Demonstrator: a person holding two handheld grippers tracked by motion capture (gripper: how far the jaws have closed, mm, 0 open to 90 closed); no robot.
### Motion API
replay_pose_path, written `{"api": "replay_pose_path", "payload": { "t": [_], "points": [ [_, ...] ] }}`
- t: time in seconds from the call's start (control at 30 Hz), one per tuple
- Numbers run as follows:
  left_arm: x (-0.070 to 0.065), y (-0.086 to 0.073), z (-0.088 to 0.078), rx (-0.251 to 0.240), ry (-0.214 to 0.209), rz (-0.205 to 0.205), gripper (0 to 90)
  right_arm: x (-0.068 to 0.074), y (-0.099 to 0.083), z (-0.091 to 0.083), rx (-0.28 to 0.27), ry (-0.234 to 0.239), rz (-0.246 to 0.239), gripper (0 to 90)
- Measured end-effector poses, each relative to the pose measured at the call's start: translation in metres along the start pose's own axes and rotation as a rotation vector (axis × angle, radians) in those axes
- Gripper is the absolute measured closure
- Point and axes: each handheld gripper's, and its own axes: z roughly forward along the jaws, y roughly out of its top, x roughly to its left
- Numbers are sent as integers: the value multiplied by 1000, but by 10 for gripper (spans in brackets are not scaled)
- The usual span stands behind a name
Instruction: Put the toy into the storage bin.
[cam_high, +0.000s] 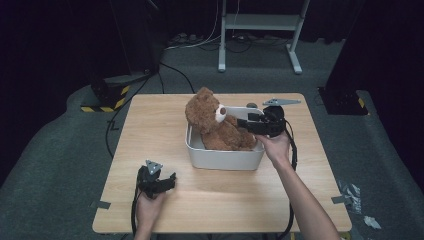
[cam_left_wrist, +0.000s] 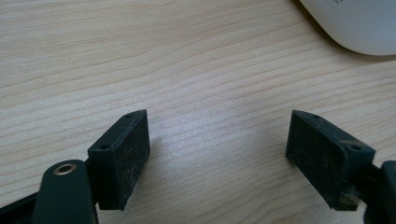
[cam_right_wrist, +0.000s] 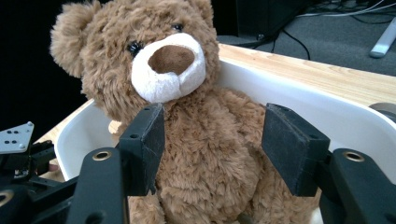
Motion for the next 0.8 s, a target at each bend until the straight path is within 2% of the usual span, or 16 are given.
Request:
{"api": "replay_pose_path", "payload": {
  "t": [0.33, 0.4, 0.8],
  "points": [
    [0, 0, 0, -2, 0, -2, 215, -1, -5, -16, -42, -19, -7, 345],
    [0, 0, 0, -2, 0, -2, 216, -1, -6, -19, -44, -21, 3, 334],
    [0, 0, 0, -1, -2, 0, 216, -1, -12, -36, -85, -21, 4, 332]
  ]
}}
